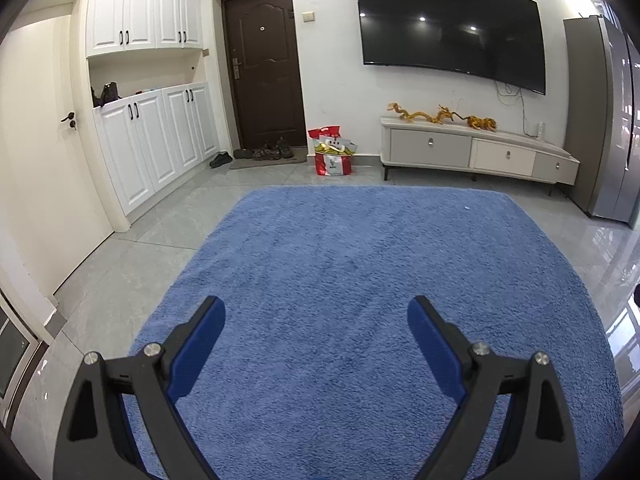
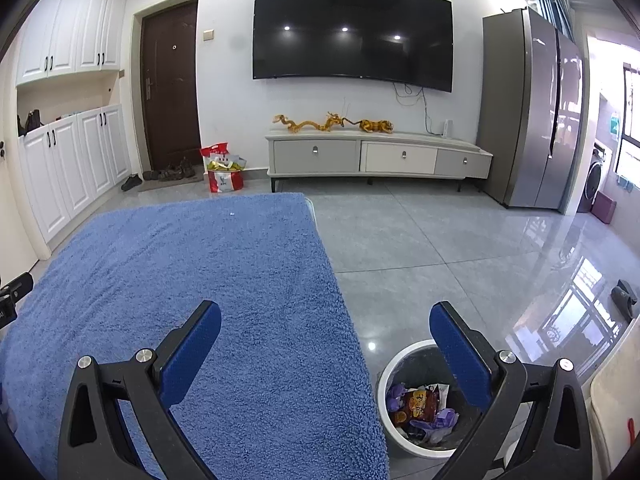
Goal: Collect trash
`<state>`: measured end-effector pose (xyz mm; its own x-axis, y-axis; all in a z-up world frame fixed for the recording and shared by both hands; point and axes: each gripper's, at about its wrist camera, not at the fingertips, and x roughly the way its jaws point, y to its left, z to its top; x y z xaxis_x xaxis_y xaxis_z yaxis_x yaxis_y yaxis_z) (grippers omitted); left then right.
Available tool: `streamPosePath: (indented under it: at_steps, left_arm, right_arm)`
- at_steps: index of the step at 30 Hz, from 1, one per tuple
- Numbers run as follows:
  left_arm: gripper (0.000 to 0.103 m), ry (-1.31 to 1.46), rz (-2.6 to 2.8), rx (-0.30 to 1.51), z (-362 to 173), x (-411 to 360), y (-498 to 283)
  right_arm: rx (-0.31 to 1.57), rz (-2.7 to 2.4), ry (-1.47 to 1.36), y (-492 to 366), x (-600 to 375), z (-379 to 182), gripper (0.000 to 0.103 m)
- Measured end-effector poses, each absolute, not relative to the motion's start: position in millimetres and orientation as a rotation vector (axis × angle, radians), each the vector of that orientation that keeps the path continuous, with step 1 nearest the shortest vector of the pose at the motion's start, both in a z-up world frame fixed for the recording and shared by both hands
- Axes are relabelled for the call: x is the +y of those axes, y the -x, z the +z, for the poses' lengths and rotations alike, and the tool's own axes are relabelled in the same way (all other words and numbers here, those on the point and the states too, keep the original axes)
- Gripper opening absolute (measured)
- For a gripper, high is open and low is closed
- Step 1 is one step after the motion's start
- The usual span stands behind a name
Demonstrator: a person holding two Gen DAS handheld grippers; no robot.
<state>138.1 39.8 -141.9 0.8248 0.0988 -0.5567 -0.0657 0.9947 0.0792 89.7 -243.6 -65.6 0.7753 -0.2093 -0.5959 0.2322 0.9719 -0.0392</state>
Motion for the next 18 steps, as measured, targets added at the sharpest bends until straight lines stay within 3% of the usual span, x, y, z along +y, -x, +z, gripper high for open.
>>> streamPosePath:
  at_steps: [18]
  left_arm:
    - [0.093,-0.143,-0.086,0.611,-145.7,-40.5,-130.5]
  right_arm:
    - [0.67,-0.31,-0.022,-65.7,-282.6,-75.9,0.102]
